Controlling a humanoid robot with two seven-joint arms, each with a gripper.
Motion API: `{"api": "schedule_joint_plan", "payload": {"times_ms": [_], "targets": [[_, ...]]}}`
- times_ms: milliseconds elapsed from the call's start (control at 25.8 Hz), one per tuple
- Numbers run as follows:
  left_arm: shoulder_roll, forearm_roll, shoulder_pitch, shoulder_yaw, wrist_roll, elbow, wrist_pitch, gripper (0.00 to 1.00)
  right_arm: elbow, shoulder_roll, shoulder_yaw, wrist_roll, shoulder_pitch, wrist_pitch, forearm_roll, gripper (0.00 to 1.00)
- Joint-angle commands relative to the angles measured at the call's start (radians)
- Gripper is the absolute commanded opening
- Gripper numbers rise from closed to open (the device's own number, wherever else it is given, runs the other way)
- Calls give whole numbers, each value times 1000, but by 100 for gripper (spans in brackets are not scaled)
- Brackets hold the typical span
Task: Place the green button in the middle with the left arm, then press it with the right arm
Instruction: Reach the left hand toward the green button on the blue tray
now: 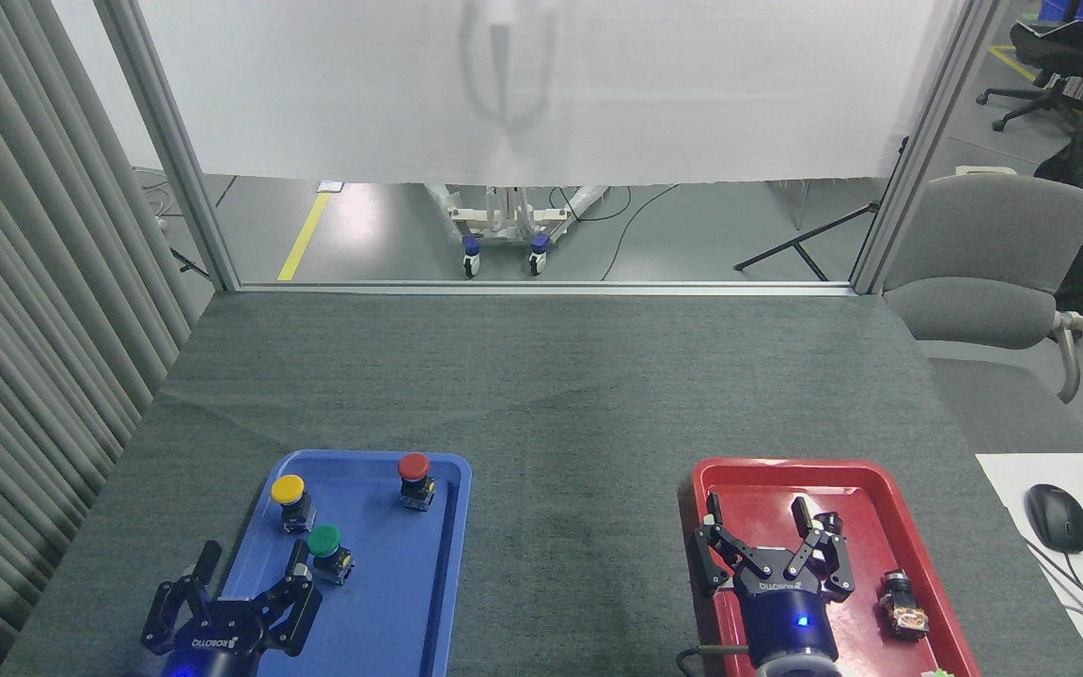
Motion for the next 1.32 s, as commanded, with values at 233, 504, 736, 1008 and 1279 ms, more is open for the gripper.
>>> {"api": "schedule_joint_plan", "payload": {"times_ms": [233, 504, 736, 1008, 1279], "targets": [[-8, 6, -23, 2, 4, 19, 2, 99, -20, 13, 3, 0, 14, 5, 42, 100], [-4, -6, -54, -4, 4, 33, -3, 99, -24, 7, 3, 1, 48, 5, 42, 100], [2, -6, -47, -12, 1, 33, -26, 99, -24, 8, -11, 1, 61, 4, 94, 100], [5, -5, -47, -21, -3, 37, -35, 99, -24, 17, -10, 0, 63, 7, 93, 100], [5, -5, -47, -21, -4, 48, -35, 99, -26, 20, 0, -8, 63, 8, 94, 100]]}}
